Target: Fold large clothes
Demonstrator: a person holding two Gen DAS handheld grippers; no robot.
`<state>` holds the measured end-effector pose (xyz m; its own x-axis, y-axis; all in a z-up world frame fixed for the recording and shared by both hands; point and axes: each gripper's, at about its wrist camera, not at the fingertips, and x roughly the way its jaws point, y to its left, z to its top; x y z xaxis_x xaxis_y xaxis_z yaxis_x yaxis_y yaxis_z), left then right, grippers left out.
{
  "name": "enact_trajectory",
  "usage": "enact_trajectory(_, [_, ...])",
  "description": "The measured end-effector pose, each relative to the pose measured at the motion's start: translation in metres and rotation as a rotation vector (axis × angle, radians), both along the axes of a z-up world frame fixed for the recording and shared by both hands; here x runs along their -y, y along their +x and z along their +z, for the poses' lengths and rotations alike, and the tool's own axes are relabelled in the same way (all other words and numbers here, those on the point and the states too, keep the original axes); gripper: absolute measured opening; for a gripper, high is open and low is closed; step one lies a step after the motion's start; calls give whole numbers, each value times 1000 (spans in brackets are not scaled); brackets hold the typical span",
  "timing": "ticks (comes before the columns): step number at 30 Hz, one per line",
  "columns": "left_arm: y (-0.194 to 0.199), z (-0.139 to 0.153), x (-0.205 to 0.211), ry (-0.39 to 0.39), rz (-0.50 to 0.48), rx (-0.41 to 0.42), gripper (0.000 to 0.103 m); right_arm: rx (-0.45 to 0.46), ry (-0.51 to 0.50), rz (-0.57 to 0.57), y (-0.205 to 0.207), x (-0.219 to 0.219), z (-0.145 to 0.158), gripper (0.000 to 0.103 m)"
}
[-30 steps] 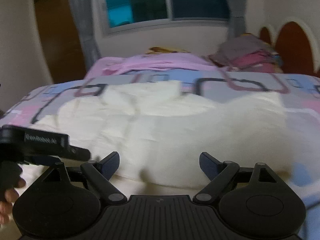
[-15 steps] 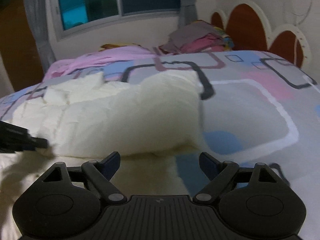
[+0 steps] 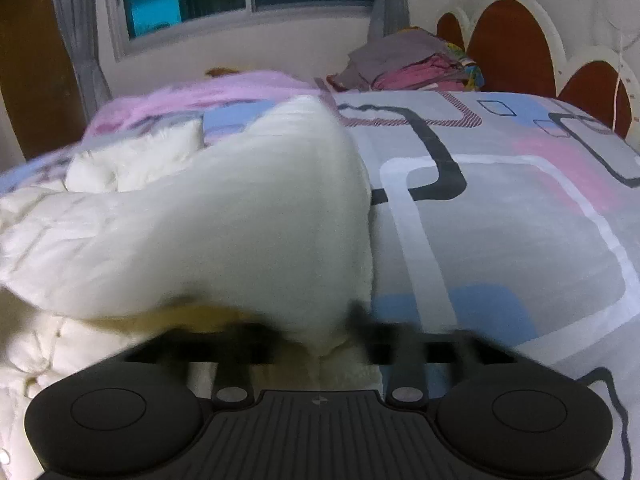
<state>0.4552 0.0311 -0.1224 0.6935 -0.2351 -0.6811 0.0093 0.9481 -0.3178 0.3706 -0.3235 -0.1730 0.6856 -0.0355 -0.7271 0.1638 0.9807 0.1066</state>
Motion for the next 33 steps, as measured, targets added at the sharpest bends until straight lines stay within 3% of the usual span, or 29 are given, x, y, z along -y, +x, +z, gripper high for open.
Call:
enact_trajectory(9, [-10, -52, -9, 64, 40, -118, 7, -42, 34, -31, -6, 11, -9, 17])
enact_trajectory(12, [-16, -48, -12, 97, 26, -113, 7, -66, 23, 10, -9, 11, 0, 17])
enact_trajectory(14, [-21, -38, -18, 111, 51, -94, 15, -59, 53, 13, -20, 17, 11, 18])
enact_trajectory(16, [-31, -27, -27, 124, 82, -62, 23, -26, 62, 5, -34, 21, 26, 28])
enact_trajectory(19, [-42, -10, -34, 121, 99, -15, 23, 65, 19, -3, -40, 24, 52, 41])
enact_trajectory(26, [-18, 1, 8, 125, 2, 34, 23, 132, 32, 27, 33, 14, 63, 41])
enact_trajectory(30, [7, -21, 32, 143, -20, -11, 23, 130, 14, 26, 77, -1, 50, 41])
enact_trajectory(33, [13, -37, 38, 202, -11, -29, 24, 91, 7, 12, 96, 0, 29, 41])
